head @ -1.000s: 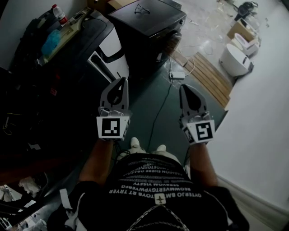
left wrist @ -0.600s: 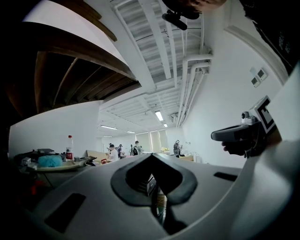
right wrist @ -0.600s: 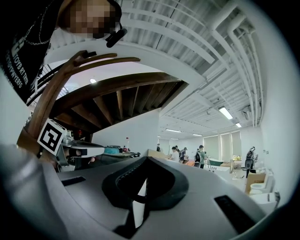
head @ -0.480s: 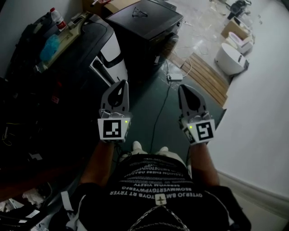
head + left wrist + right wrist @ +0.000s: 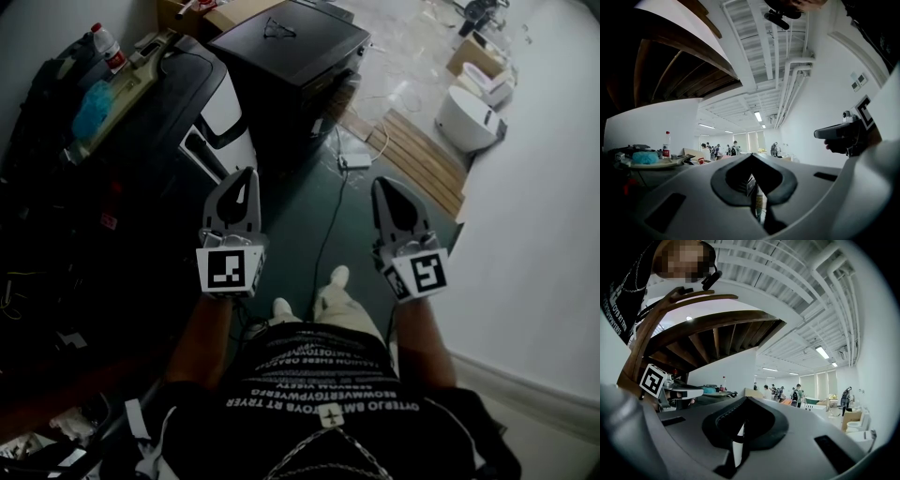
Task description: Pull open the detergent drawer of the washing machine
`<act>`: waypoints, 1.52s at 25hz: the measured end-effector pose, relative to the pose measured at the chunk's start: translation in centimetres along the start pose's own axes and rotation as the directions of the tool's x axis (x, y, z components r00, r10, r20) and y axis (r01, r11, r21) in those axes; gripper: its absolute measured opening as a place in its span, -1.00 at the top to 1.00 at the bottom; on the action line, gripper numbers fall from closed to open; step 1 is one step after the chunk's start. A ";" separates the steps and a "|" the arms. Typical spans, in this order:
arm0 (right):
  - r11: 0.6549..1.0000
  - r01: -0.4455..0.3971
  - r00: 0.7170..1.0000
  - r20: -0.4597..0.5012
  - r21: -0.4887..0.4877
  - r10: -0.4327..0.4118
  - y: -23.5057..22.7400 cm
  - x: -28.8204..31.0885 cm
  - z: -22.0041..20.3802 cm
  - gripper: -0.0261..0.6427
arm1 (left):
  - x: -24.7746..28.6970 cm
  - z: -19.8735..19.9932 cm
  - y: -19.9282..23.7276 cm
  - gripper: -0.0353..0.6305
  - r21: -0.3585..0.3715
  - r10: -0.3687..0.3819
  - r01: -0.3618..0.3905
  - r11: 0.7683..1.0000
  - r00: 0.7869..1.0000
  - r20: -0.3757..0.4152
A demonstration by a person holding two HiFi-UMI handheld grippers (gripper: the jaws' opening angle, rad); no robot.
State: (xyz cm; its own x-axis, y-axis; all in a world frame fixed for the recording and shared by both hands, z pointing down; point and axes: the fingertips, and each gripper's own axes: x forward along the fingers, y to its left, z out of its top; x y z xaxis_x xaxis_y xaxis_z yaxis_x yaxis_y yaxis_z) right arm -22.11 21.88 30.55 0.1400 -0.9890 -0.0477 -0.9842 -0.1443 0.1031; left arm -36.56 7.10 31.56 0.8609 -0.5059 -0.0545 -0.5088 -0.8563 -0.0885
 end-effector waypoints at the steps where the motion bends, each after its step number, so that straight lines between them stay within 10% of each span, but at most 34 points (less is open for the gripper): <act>1: 1.000 -0.002 1.000 -0.006 -0.002 0.002 -0.5 0.2 -0.2 0.94 | 0.5 -0.1 -0.3 0.88 -0.002 -0.003 0.002 1.000 1.000 -0.002; 38: 0.965 -0.242 0.969 -0.024 0.101 0.245 -24.5 10.8 -5.0 0.94 | 26.8 -1.6 -9.4 0.88 0.000 0.090 -0.091 0.996 0.992 -0.085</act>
State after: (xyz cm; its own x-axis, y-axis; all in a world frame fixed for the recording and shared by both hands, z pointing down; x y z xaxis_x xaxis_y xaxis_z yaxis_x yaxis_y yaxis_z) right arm 4.04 14.61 32.47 -0.1031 -0.9947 0.0033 -0.9946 0.1032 0.0106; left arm -8.75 1.42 32.55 0.8085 -0.5881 0.0222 -0.5848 -0.8069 -0.0830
